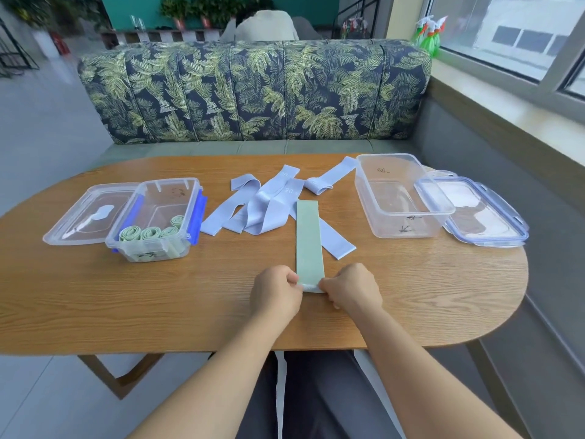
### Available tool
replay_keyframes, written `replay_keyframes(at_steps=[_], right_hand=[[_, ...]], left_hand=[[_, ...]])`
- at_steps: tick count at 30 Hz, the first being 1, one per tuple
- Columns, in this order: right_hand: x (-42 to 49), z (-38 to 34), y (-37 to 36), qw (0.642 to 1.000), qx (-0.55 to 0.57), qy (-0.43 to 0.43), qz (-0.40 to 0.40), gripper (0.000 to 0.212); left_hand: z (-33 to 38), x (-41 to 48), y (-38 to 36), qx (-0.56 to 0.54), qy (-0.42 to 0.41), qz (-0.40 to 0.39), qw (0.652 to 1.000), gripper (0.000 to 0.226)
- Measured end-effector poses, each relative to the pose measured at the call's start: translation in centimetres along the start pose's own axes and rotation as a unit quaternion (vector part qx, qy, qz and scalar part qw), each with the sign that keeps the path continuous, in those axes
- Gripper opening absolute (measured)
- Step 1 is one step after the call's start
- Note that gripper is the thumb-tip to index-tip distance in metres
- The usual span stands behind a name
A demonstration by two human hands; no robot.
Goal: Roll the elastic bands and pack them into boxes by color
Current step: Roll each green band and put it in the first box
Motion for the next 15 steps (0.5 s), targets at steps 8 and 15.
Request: replay_keyframes(at_steps=[8,15], right_hand=[[0.5,0.2,0.0,0.999,0.029,-0.004,-0.021,0.015],[0.4,0.7,0.1,0.999,0.016,-0.003,-0.037,0.019]], left_hand=[[-0.4,0.2,-0.1,-0.037,0.012,-0.006,0.999,0.008],[-1.3,0.0,-0.4,-0.068,0.058,-0.023,0.996,0.026]])
Point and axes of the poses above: each hand's wrist, its own x-axis towards the middle knuckle, its own y-axis out of the back of the hand, z = x × y, the point moved 3 cm from there along x, towards the middle knuckle, and after that the axes turned 10 degrees about z, right-handed, at the moved point
